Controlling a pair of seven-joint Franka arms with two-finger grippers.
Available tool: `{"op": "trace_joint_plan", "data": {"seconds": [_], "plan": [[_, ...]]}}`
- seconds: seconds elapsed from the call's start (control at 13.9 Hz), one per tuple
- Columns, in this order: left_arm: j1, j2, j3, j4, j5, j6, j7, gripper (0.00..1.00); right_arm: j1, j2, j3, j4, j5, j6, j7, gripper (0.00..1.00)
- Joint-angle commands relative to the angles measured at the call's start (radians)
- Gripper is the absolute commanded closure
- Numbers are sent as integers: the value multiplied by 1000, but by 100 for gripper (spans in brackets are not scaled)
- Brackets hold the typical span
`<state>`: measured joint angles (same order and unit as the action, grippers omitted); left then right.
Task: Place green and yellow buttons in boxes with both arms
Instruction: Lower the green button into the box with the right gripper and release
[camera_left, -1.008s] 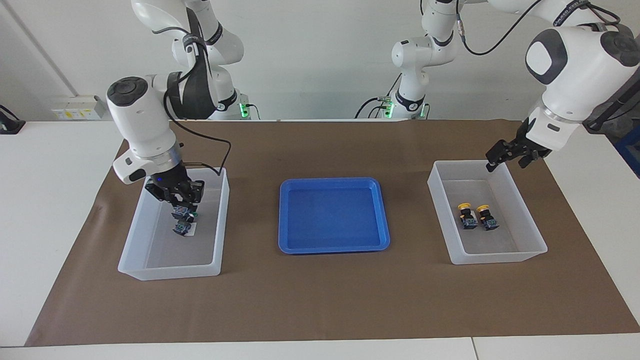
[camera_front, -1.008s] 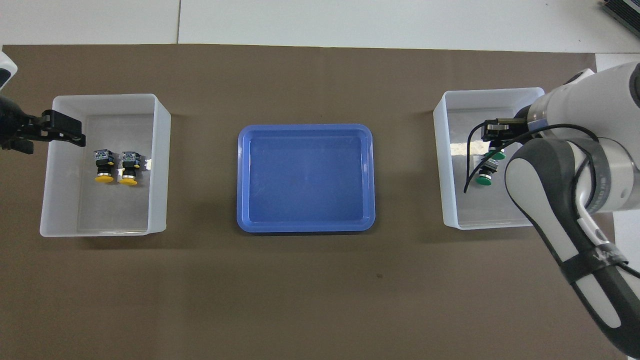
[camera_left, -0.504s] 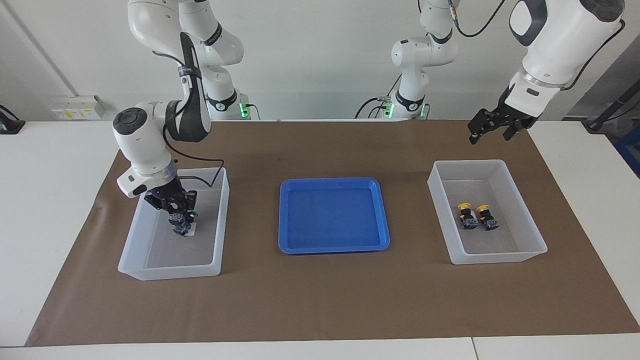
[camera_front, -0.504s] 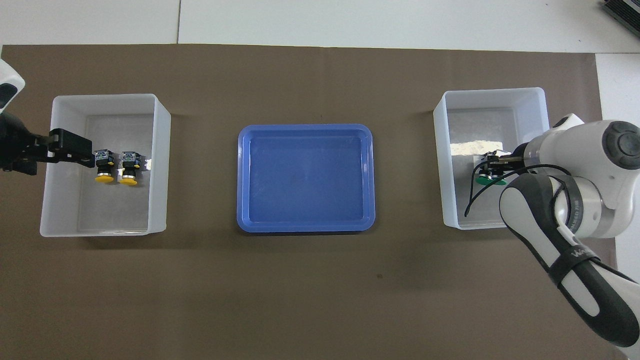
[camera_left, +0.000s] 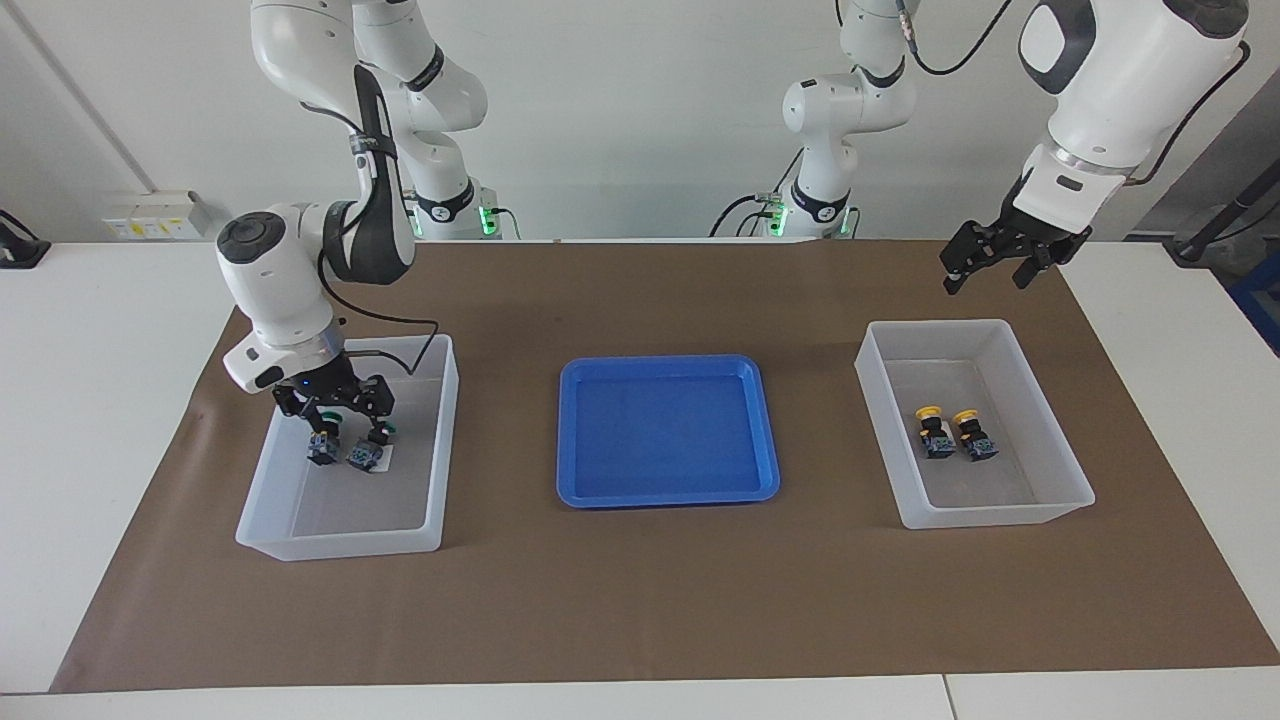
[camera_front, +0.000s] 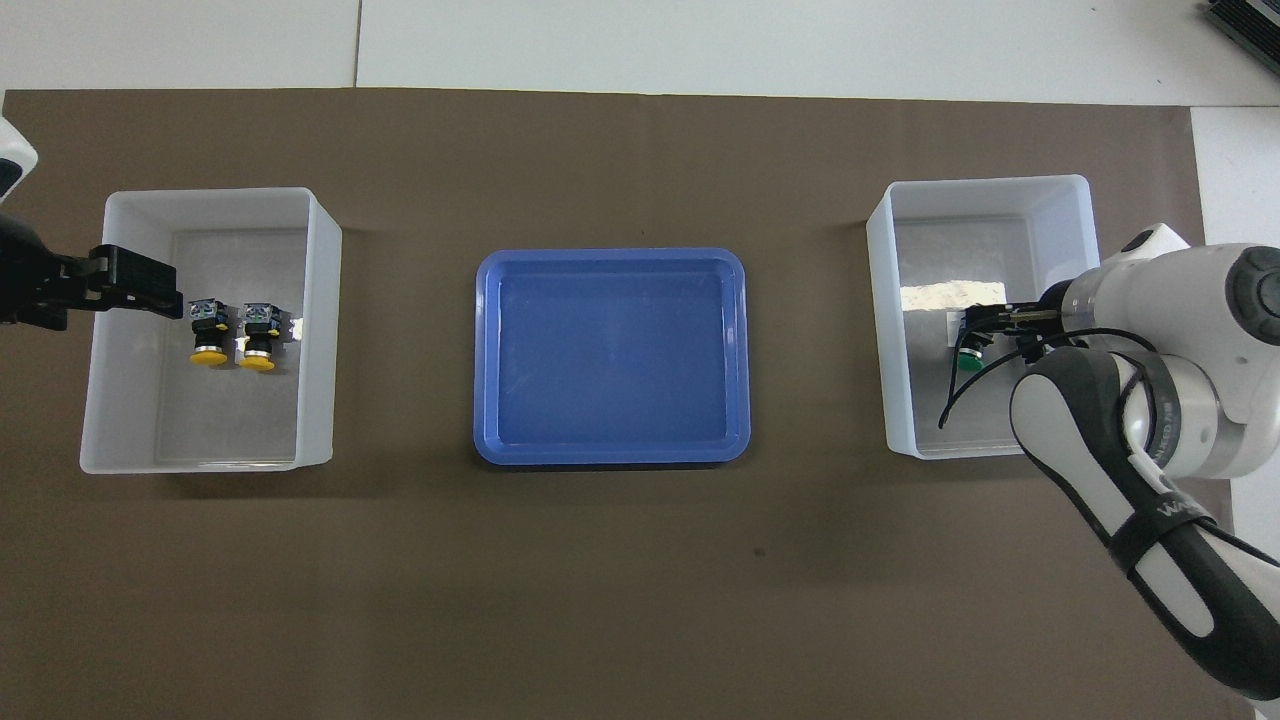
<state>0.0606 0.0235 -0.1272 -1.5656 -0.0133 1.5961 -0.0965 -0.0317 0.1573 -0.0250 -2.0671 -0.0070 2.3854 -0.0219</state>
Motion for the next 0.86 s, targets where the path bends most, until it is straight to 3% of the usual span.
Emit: {"op": "trace_joint_plan", "data": {"seconds": [0.0,0.43,0.79], "plan": [[-1,-17,3,-16,19,31,15,0,-2,-21,14,125,-5,-157,87,0],[-1,-16,4,-2,21,71,11,0,-4,-85,17,355,-5,-494,114,0],[-1,-17,4,4,21,-8,12,0,-7,-192,10,389,-2,-666,142,0]]}}
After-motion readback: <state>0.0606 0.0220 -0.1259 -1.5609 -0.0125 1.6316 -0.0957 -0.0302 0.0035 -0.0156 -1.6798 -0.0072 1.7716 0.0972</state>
